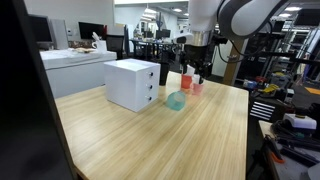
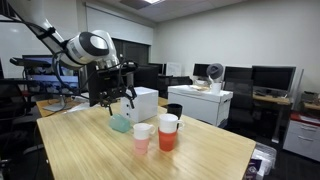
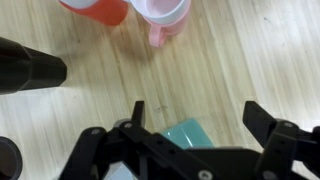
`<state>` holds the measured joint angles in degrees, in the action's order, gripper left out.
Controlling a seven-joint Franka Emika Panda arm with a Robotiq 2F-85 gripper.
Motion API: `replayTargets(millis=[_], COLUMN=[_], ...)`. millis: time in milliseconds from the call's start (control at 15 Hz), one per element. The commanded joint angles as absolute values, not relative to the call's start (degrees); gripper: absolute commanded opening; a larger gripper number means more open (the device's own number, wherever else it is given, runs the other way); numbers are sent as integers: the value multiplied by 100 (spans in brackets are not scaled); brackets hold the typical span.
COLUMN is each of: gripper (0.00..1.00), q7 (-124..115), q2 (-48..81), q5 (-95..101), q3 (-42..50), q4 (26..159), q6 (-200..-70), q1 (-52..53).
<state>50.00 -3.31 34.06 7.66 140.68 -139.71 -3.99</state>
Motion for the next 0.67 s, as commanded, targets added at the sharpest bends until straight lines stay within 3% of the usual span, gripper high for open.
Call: replayTargets(millis=[0, 200, 600], gripper=[100, 100, 100], q7=[5987, 6521, 5362], q2=[-295, -270, -283], q5=[2286, 1699, 1456], q3=[810, 811, 718], q4=[13947, 13870, 13953], q6=[-13741, -13497, -13595], q1=[-470, -472, -461])
